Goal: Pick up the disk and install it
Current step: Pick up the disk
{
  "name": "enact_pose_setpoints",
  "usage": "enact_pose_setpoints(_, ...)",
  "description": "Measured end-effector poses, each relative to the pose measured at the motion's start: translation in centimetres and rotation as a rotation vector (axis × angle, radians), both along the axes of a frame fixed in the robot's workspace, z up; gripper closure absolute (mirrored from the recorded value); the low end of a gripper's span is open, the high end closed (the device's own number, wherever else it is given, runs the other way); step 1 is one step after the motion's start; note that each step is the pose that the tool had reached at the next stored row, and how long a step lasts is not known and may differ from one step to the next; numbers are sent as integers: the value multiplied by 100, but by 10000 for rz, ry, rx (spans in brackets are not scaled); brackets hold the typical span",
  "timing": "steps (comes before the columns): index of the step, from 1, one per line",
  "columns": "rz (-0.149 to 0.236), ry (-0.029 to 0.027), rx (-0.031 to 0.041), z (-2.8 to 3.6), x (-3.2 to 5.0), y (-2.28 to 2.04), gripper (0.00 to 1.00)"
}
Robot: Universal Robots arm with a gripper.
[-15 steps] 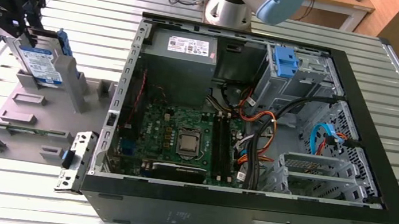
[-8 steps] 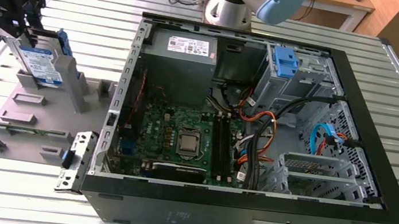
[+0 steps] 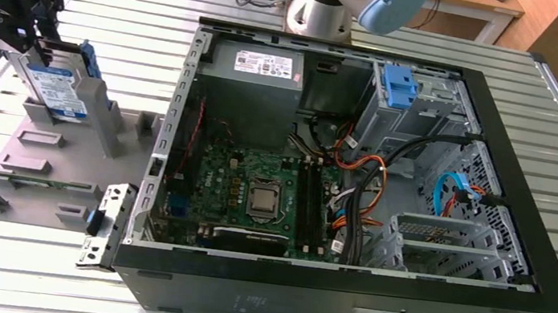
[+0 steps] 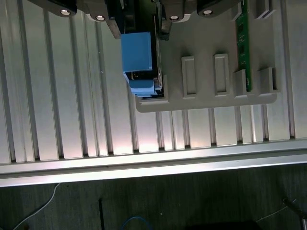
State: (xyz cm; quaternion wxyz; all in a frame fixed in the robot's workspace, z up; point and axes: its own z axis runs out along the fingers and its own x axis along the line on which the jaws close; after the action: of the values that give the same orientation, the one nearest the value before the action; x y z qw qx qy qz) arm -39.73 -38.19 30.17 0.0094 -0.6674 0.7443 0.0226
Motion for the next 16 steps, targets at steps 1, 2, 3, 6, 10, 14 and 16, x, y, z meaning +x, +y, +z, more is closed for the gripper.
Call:
enact_pose_setpoints(1,0,0,0,0,0,0,58)
enact_pose_setpoints(2,0,0,0,0,0,0,58)
enact_pose_setpoints(3,-1,0,0,0,0,0,58)
enact_pose_setpoints(6,-1,-1,0,0,0,0,59)
enact_pose_setpoints(10,-2,0,-1,0,0,0,65)
enact_pose_setpoints(14,-3,1,-1,0,0,0,65)
enact_pose_setpoints(16,-3,0,0,0,0,0,65)
